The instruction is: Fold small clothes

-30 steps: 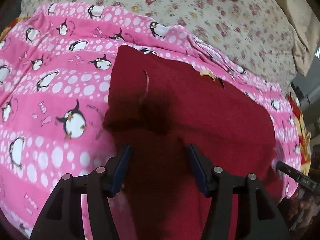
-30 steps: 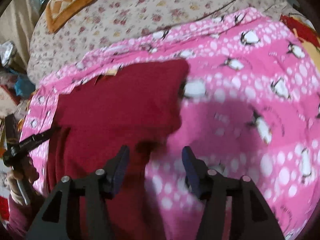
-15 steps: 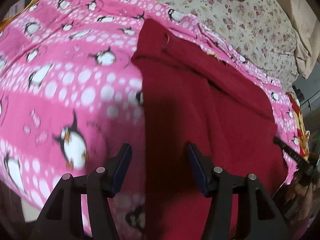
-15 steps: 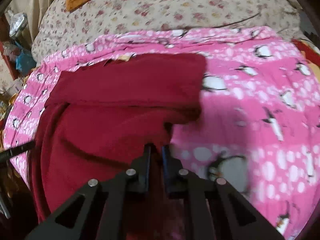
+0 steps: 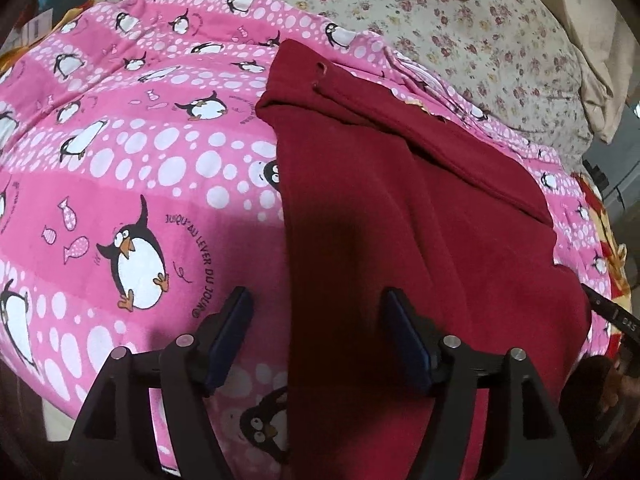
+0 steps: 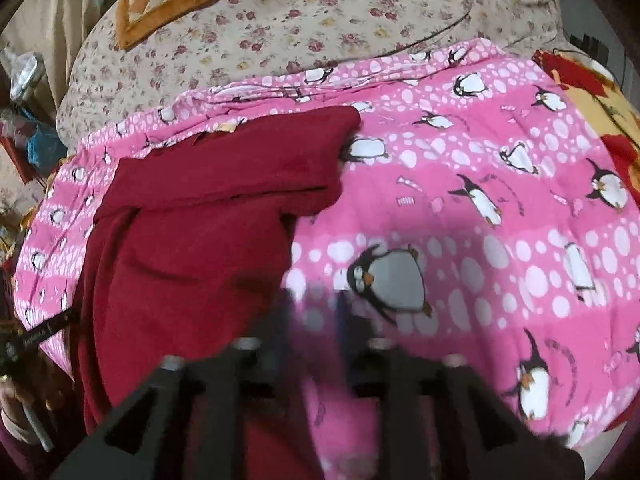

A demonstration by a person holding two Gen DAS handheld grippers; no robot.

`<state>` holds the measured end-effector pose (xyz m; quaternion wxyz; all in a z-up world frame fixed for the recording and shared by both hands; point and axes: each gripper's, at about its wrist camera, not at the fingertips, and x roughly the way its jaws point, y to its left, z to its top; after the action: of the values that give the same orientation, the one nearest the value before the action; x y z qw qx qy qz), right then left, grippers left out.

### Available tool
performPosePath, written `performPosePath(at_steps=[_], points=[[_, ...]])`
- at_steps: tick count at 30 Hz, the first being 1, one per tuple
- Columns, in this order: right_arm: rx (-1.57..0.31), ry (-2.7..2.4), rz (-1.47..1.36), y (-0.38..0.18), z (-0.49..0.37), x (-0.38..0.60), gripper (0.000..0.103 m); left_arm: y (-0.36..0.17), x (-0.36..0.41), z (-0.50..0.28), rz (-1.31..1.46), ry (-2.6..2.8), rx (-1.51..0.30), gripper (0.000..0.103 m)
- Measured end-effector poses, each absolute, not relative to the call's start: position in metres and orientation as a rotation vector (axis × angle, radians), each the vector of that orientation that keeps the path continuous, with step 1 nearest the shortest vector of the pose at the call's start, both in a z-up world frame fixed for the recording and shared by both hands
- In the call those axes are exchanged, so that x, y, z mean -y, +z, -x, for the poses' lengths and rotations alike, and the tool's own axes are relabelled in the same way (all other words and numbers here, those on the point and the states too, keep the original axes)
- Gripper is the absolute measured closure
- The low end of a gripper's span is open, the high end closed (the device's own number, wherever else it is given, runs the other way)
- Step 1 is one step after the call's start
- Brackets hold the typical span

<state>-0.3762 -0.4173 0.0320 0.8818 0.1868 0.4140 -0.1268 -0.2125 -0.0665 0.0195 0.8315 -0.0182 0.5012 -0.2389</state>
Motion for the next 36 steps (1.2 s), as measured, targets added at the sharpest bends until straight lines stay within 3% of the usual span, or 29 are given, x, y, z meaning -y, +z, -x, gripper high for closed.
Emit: performPosePath(at_steps=[5, 18, 36], points=[[-0.884, -0.273, -0.355, 0.035, 0.389, 0.402, 0.065, 0.024, 0.058, 0.227, 0.053, -0.498, -1.085, 0.053], [-0.98, -0.155, -0.426, 0.015, 0.433, 0.382, 0.047, 0.012, 0.027, 0.302, 0.057, -0.437, -1.154, 0.053], [-1.1, -0.067, -0.441, -0.01, 0.439, 0.361, 0.038, -0.012, 0.035, 0.331, -0.036, -0.402, -1.227, 0.053]])
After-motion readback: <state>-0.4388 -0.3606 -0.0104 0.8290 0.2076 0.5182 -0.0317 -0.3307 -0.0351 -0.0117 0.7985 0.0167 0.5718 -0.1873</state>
